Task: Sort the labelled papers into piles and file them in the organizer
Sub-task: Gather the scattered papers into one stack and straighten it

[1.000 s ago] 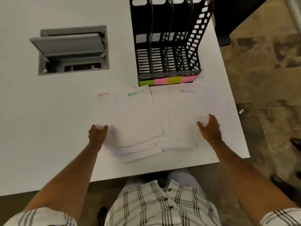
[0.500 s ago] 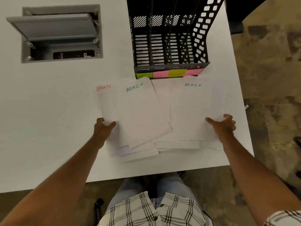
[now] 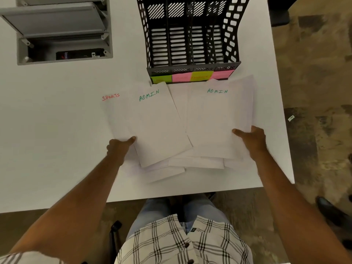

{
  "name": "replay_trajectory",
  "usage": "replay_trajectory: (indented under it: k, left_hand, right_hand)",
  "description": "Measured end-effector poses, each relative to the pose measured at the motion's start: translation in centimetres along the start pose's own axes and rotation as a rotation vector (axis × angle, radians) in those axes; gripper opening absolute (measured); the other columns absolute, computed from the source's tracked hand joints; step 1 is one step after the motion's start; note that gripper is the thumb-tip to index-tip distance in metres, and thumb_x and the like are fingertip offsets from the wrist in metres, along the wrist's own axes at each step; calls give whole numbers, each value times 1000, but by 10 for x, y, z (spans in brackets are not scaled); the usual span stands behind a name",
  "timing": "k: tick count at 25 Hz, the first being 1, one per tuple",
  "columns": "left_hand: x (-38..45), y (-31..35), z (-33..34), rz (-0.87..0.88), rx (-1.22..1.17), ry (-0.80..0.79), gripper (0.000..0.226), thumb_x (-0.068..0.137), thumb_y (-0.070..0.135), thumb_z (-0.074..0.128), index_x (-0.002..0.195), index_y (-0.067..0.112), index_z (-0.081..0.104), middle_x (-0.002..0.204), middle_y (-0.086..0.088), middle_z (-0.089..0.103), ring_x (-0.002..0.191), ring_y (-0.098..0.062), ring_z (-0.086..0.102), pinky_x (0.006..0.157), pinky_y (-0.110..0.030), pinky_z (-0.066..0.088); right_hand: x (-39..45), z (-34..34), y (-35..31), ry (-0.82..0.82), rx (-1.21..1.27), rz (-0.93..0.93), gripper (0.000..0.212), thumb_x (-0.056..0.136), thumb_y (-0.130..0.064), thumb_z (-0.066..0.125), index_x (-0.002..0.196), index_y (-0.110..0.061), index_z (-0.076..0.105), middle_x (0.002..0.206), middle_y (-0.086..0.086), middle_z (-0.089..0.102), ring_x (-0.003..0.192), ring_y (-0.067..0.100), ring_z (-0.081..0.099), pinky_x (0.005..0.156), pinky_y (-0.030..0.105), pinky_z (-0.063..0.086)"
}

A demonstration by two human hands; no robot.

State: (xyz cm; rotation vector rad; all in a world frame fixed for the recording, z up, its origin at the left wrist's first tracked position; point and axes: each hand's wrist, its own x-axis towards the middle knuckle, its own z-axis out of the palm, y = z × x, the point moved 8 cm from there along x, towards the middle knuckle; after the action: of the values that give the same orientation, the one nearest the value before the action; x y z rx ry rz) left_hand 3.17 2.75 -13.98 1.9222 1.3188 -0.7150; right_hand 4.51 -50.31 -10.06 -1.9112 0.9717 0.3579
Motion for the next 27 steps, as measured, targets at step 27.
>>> replay_trajectory:
  k: [27]
  left_hand:
    - [-17, 16, 36, 150, -280, -412, 19, 88, 9, 72, 106, 9, 66, 90, -5, 68, 80, -25, 63, 62, -29, 46]
  right_hand:
    - [-214, 23, -236, 21, -404, -814, 24, 99, -36, 54, 122, -34, 57, 95, -21, 55, 81, -2, 53, 70, 5, 38]
